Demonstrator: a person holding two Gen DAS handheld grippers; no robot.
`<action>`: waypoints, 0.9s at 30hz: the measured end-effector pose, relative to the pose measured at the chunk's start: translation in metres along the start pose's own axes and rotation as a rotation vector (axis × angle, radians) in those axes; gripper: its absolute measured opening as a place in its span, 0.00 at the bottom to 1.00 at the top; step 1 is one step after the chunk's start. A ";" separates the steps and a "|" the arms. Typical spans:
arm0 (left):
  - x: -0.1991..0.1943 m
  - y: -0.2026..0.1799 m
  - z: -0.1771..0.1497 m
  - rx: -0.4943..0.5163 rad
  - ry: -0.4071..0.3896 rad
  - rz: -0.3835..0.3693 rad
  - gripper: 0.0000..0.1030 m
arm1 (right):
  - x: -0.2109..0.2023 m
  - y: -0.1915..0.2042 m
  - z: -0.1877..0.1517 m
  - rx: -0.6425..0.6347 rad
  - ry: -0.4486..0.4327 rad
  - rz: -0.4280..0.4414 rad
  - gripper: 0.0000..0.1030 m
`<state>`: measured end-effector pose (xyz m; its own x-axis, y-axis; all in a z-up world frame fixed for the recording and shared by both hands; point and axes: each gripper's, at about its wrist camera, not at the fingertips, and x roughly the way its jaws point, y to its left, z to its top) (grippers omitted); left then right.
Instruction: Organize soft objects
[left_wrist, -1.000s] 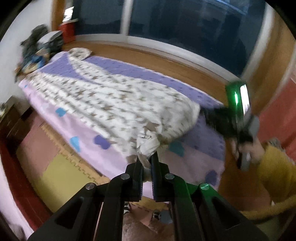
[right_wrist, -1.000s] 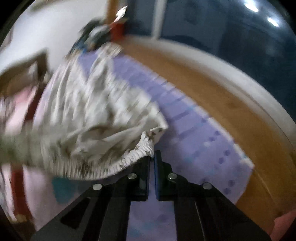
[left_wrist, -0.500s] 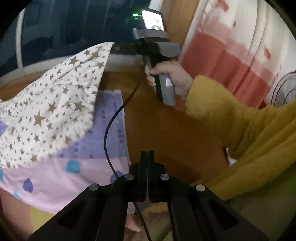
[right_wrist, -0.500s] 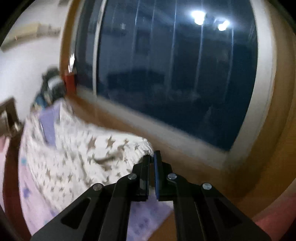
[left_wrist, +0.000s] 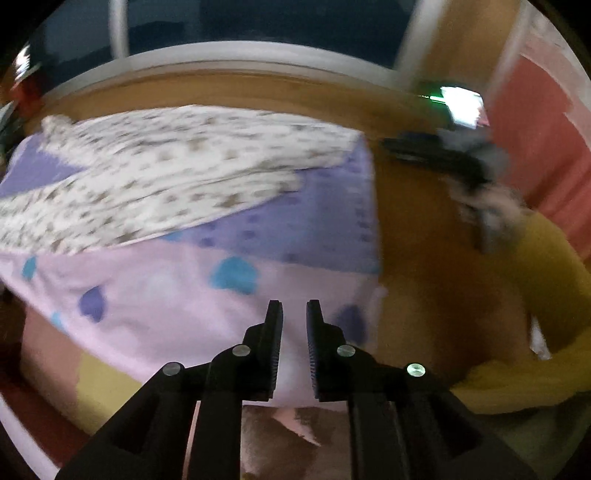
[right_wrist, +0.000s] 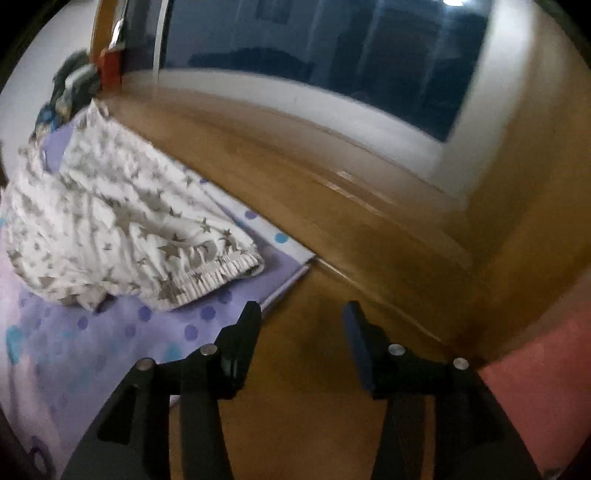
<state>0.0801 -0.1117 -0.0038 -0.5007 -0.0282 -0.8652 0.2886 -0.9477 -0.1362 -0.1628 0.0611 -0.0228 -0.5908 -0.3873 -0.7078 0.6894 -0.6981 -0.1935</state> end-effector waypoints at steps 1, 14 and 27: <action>0.002 0.011 0.000 -0.010 0.000 0.029 0.13 | -0.012 0.001 -0.004 0.003 -0.017 0.034 0.46; 0.045 0.128 0.036 0.091 0.019 0.073 0.14 | -0.015 0.211 -0.007 -0.413 -0.007 0.320 0.56; 0.077 0.155 0.054 0.452 0.063 -0.026 0.14 | 0.030 0.224 0.026 -0.155 0.112 0.237 0.31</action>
<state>0.0418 -0.2782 -0.0653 -0.4487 0.0038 -0.8937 -0.1154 -0.9919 0.0537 -0.0372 -0.1220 -0.0700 -0.3621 -0.4533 -0.8145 0.8632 -0.4929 -0.1095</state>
